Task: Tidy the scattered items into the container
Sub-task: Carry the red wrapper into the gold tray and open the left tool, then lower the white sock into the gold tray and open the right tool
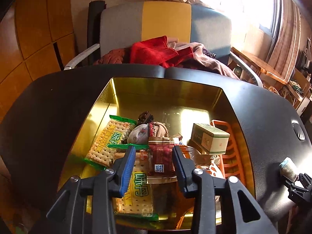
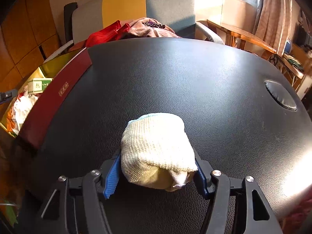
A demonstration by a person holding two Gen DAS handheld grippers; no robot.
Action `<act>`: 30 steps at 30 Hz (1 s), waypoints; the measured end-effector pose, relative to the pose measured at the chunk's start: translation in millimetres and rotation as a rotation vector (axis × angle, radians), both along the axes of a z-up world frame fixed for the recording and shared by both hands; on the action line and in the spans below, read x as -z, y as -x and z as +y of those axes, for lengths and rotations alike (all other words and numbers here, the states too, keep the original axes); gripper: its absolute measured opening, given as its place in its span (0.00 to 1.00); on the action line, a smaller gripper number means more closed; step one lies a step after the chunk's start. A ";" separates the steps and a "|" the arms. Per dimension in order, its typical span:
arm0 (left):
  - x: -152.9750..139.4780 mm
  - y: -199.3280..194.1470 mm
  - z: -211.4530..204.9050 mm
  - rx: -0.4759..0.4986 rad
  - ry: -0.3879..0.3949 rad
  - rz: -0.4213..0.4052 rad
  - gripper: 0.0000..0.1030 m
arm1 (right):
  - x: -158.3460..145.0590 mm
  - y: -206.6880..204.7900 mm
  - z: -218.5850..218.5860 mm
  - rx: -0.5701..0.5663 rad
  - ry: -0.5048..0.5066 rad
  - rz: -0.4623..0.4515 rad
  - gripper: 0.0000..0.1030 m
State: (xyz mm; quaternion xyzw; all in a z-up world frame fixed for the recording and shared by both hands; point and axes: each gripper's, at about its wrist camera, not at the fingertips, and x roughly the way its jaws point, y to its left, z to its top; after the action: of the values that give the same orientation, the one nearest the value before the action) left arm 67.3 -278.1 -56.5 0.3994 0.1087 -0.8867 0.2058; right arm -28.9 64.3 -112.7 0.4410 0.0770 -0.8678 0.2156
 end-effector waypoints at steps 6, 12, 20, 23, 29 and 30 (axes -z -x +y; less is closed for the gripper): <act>-3.1 -19.8 0.1 -0.026 -0.036 0.027 0.38 | -32.5 -0.2 -31.0 -0.075 0.108 0.017 0.63; -4.7 -45.9 -0.4 -0.054 -0.073 0.059 0.38 | -71.0 -15.8 -102.6 -0.265 0.189 0.073 0.63; -1.3 -79.4 -11.0 -0.107 -0.127 0.078 0.38 | -90.6 -31.4 -214.5 -0.464 0.193 0.096 0.63; 2.9 -88.4 -15.9 -0.127 -0.144 0.073 0.38 | -83.2 -29.3 -250.5 -0.492 0.165 0.075 0.63; 9.2 -99.9 -21.8 -0.156 -0.173 0.078 0.38 | -68.6 -20.6 -283.2 -0.513 0.116 0.029 0.63; 9.9 -100.7 -22.2 -0.158 -0.178 0.079 0.38 | -65.4 -18.8 -286.7 -0.516 0.106 0.018 0.63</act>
State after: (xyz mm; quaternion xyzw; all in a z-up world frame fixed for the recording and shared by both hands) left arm 167.9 -300.4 -66.4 0.3712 0.2263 -0.8695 0.2344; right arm -10.1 -222.5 -47.3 0.3870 0.1434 -0.7909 0.4517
